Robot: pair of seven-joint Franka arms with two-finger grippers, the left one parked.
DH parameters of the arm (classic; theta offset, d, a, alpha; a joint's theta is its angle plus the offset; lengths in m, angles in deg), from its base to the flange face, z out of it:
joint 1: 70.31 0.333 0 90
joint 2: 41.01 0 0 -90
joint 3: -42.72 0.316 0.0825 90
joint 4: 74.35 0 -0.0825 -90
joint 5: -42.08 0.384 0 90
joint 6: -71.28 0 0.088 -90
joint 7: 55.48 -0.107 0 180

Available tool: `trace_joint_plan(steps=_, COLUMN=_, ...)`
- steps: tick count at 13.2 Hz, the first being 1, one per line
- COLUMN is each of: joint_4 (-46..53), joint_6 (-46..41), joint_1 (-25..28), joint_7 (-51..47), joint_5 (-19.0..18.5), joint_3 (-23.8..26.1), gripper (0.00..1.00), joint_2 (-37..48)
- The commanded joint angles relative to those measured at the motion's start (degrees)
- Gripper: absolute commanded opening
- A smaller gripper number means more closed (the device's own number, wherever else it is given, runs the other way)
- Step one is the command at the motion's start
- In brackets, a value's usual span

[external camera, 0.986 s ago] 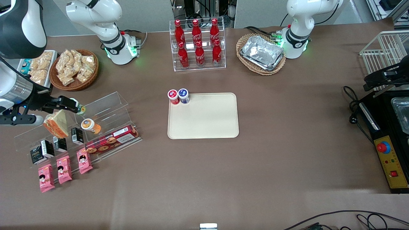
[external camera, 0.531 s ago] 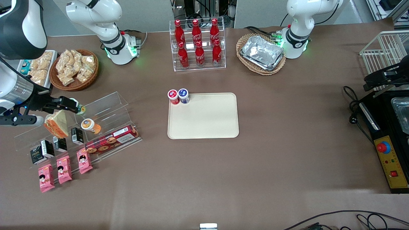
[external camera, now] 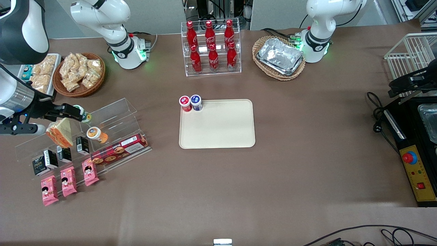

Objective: Place sandwich on tray
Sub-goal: 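Move the right gripper over the acrylic rack toward the wrapped sandwich, then lower the open right gripper around the plastic-wrapped sandwich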

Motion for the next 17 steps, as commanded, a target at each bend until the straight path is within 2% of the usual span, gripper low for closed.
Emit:
trace_joint_plan(steps=1, joint_4=-0.5, joint_6=-0.4, joint_1=-0.5, joint_7=-1.0, joint_5=-0.7, joint_3=-0.1, gripper=1.00, joint_2=0.4)
trace_joint_plan(steps=4, joint_4=-0.6, joint_6=-1.7, joint_1=-2.8, joint_7=0.0, joint_5=-1.1, joint_3=-0.2, gripper=1.00, joint_2=1.1)
trace_joint_plan(steps=8, joint_4=-0.6, joint_6=-3.1, joint_1=-4.1, joint_7=1.9, joint_5=-5.2, joint_3=-0.1, gripper=1.00, joint_2=2.0)
trace_joint_plan(steps=12, joint_4=-0.6, joint_6=-3.1, joint_1=-6.6, joint_7=4.5, joint_5=-5.3, joint_3=-0.5, gripper=1.00, joint_2=2.1)
trace_joint_plan(steps=14, joint_4=-1.1, joint_6=-2.5, joint_1=-7.8, joint_7=9.4, joint_5=-5.4, joint_3=-1.0, gripper=1.00, joint_2=2.0)
trace_joint_plan(steps=17, joint_4=-6.7, joint_6=2.1, joint_1=-8.3, joint_7=11.2, joint_5=-6.5, joint_3=-1.0, gripper=1.00, joint_2=4.3)
